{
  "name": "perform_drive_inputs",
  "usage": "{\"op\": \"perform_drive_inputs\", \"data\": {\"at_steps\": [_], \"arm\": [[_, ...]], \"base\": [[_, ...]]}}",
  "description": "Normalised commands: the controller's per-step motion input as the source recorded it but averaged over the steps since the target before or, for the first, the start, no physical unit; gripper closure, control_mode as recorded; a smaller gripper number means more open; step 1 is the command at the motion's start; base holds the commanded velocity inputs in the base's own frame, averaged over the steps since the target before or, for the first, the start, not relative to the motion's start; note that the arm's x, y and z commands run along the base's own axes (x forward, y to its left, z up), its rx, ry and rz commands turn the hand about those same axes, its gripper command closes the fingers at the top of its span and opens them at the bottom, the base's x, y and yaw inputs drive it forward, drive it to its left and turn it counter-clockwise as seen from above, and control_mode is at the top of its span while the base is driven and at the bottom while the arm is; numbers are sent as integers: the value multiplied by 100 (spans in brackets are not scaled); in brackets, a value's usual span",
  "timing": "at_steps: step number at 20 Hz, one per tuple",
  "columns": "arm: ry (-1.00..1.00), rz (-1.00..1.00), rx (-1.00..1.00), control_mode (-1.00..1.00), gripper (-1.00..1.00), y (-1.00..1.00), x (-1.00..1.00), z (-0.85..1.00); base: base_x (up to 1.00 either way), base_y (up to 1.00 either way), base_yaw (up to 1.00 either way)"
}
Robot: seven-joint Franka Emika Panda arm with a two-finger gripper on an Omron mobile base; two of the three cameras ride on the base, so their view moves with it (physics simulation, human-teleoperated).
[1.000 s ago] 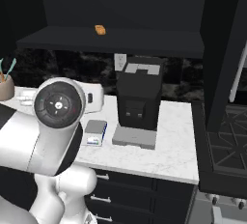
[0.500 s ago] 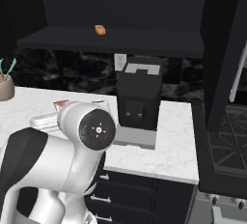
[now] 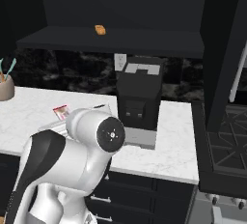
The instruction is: Pick the bar and place it on the digital scale for weighing, and close the cabinet.
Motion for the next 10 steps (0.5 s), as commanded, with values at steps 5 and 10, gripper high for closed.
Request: {"op": "perform_drive_inputs", "data": {"at_steps": [5, 10], "arm": [[0, 0, 0, -100, 100, 45, 45, -28], [0, -2, 0, -100, 100, 47, 55, -31]], "base": [[0, 0, 0], [0, 0, 0]]}}
